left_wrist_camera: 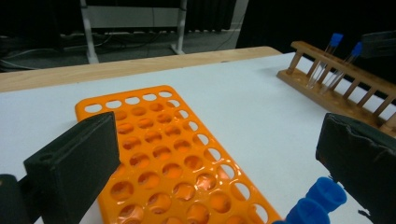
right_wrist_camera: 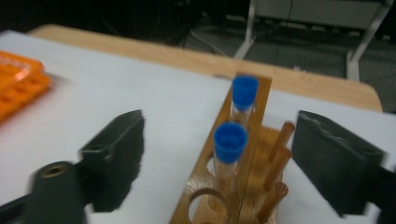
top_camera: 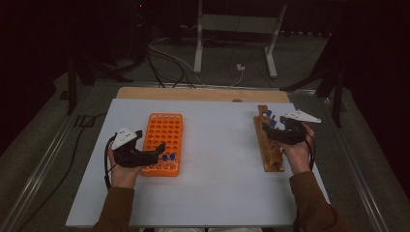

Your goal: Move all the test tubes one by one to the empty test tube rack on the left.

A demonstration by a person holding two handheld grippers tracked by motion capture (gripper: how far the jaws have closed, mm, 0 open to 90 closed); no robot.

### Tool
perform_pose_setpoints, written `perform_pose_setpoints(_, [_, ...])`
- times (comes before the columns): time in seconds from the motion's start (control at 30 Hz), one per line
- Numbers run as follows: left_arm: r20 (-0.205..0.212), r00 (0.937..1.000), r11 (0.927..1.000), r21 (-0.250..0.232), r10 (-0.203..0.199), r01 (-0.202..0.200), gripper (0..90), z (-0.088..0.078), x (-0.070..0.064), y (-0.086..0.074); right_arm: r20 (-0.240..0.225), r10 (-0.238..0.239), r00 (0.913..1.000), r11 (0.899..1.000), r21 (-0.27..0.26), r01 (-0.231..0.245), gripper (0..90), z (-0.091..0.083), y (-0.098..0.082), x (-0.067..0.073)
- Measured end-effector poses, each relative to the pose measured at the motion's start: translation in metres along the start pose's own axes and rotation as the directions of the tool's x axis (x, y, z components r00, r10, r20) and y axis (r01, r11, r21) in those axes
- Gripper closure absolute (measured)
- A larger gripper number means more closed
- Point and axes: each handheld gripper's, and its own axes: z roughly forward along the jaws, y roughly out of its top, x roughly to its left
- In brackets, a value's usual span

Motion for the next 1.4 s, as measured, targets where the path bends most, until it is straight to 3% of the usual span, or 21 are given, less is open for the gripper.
perform_pose_setpoints(0.03, [0.0,1.0,1.0,-0.003,-0.001,0.001,0.6,-0.001,0.0,0.0,0.009,-0.011,0.9999,1.0,0.011,0.011,46.2,0.002,-0.002,0.0])
perform_pose_setpoints(0.13, [-0.003,1.0,0.9999,-0.014,-0.007,0.007,0.6,-0.002,0.0,0.0,0.029,-0.011,0.9995,1.0,0.028,0.011,63.4,0.006,-0.007,-0.003])
perform_pose_setpoints(0.27, [-0.006,1.0,0.9999,-0.016,-0.005,0.005,0.6,-0.004,0.0,0.001,0.016,0.0,0.9999,0.999,0.036,-0.001,74.7,0.009,-0.008,-0.007])
perform_pose_setpoints(0.53, [-0.012,0.9999,0.9999,-0.016,-0.005,0.005,0.6,-0.002,0.0,0.001,0.013,-0.013,0.9998,0.999,0.04,0.013,76.1,0.018,-0.003,-0.003])
perform_pose_setpoints(0.9, [-0.004,1.0,0.9999,-0.016,0.006,-0.006,0.6,-0.003,-0.003,0.001,0.017,0.02,0.9997,0.999,0.046,-0.021,77.0,0.019,-0.004,-0.004])
perform_pose_setpoints(1.3, [0.0,0.9999,0.9999,0.001,0.015,-0.015,0.6,0.001,-0.006,-0.002,0.012,0.037,0.9992,0.999,-0.026,-0.037,77.1,-0.003,0.01,0.0])
perform_pose_setpoints(1.4, [0.003,0.9999,0.9999,0.003,0.016,-0.016,0.6,0.003,-0.007,-0.003,0.017,0.022,0.9996,0.999,-0.046,-0.021,77.0,-0.011,0.018,0.002])
